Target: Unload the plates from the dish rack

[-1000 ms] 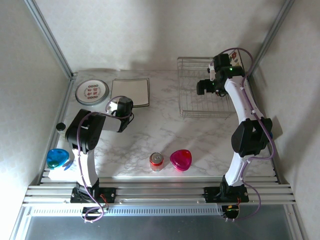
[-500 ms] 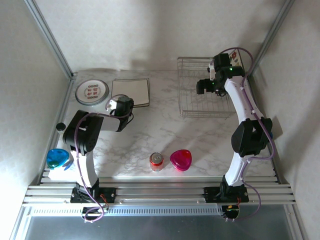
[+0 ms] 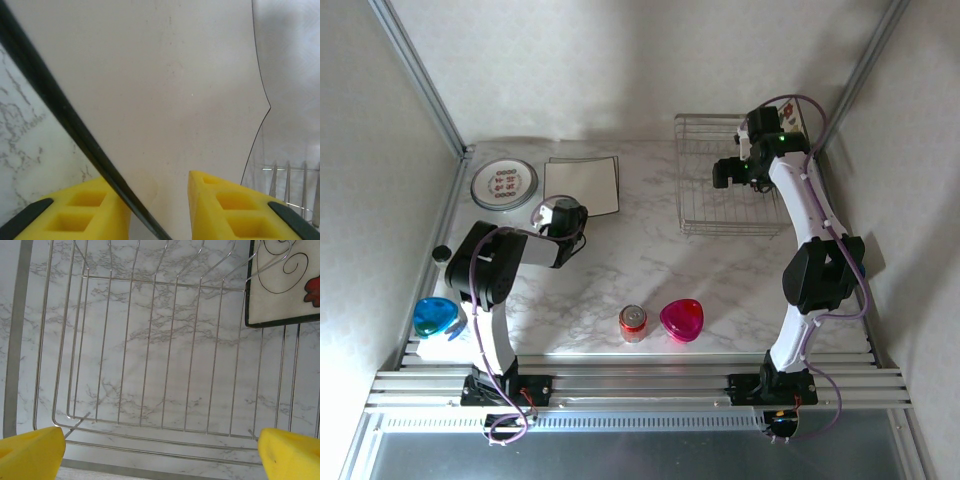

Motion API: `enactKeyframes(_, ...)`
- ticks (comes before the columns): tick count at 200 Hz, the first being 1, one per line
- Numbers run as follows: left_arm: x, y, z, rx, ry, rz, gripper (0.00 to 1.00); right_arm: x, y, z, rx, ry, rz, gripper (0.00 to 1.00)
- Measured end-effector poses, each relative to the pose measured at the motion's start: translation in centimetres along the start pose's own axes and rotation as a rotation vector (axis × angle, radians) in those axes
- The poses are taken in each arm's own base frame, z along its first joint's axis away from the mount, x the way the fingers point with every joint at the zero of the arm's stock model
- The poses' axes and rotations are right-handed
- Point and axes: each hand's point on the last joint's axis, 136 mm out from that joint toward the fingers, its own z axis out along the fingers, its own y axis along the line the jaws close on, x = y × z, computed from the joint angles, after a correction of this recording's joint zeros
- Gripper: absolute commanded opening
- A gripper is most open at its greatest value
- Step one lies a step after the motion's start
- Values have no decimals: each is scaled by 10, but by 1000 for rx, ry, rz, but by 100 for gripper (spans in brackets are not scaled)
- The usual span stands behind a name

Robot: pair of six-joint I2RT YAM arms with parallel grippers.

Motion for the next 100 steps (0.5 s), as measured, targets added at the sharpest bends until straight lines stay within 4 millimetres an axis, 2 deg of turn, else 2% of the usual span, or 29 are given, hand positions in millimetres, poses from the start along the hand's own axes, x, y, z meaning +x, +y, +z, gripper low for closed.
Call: enactKeyframes(100, -3, 2, 4, 19, 93, 56, 35, 0, 1, 0, -1, 0, -1, 99)
